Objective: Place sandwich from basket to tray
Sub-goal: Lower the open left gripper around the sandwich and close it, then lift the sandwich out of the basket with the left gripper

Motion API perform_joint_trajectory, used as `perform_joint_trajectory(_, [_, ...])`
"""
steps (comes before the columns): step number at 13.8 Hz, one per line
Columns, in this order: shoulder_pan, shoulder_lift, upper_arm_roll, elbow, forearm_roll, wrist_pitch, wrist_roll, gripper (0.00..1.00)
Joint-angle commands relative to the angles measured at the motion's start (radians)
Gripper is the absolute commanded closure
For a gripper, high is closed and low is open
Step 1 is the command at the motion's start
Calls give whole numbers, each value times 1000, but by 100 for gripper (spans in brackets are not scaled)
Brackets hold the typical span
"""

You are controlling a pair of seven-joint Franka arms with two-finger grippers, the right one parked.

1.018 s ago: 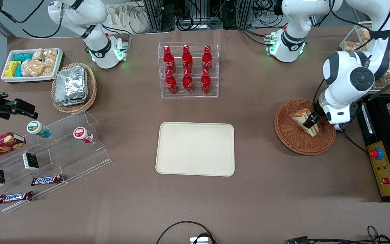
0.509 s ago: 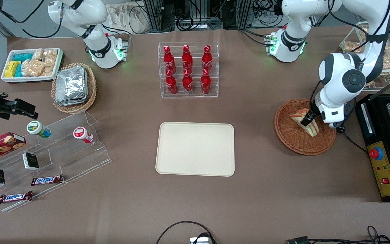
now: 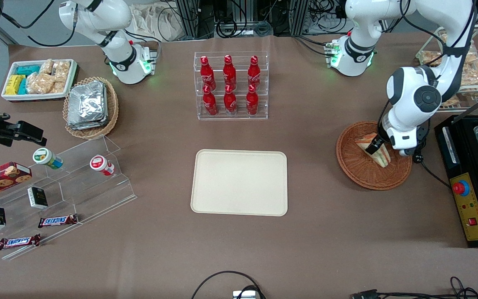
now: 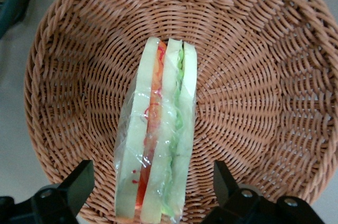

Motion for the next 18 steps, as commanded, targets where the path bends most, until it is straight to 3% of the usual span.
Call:
perform_joint_trajectory(1, [8,13,-3,-28,25,66,-24,0])
perform_joint_trajectory(3, [12,20,-3,-27,31,66,-24,3])
perform_joint_trajectory(4, [21,23,-3,-27,48,67,-24,15])
perform_joint_trajectory(8, [35,35,-3,-22,76,67,-24,83])
perform_joint_trajectory(9, [35,37,-3,-22,76,67,-24,90])
perform_joint_trajectory(12, [35,23,-3,-18,76,60,-22,97])
perform_joint_trajectory(18, [28,-89,-11,36,79,-109,132,97])
